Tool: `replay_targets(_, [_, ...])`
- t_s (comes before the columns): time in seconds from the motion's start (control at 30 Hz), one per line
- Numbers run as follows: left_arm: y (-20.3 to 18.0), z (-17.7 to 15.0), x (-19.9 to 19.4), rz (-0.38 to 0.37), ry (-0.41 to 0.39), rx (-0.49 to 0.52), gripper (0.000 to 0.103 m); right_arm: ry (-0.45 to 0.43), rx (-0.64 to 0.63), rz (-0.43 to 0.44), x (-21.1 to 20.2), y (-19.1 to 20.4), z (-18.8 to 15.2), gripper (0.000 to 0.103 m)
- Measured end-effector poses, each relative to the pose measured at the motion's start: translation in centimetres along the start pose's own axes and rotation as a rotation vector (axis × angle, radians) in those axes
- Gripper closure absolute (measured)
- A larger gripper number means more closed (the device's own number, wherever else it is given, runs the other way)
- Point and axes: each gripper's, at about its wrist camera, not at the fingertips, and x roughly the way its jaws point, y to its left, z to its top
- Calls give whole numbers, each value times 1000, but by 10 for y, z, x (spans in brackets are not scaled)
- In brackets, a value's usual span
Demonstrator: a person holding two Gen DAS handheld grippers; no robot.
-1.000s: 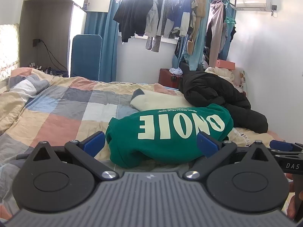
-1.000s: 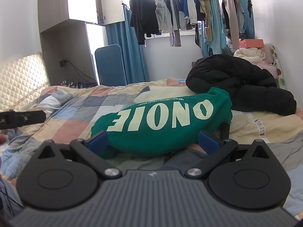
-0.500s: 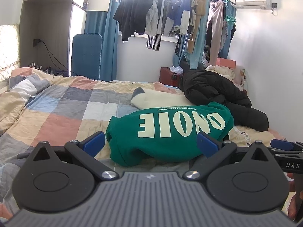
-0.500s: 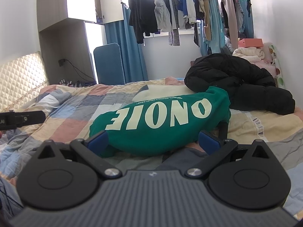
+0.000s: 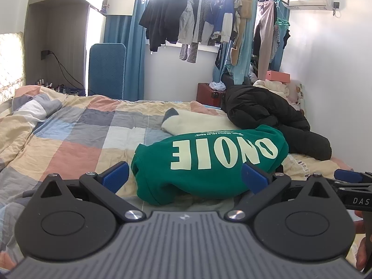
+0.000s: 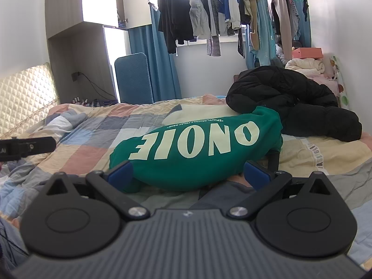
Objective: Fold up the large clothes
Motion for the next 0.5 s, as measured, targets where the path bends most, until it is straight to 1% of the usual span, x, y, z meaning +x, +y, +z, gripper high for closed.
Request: replay_targets(0.5, [-1, 1, -3, -5, 0, 1, 0, 1, -1, -2, 0, 0, 0, 0])
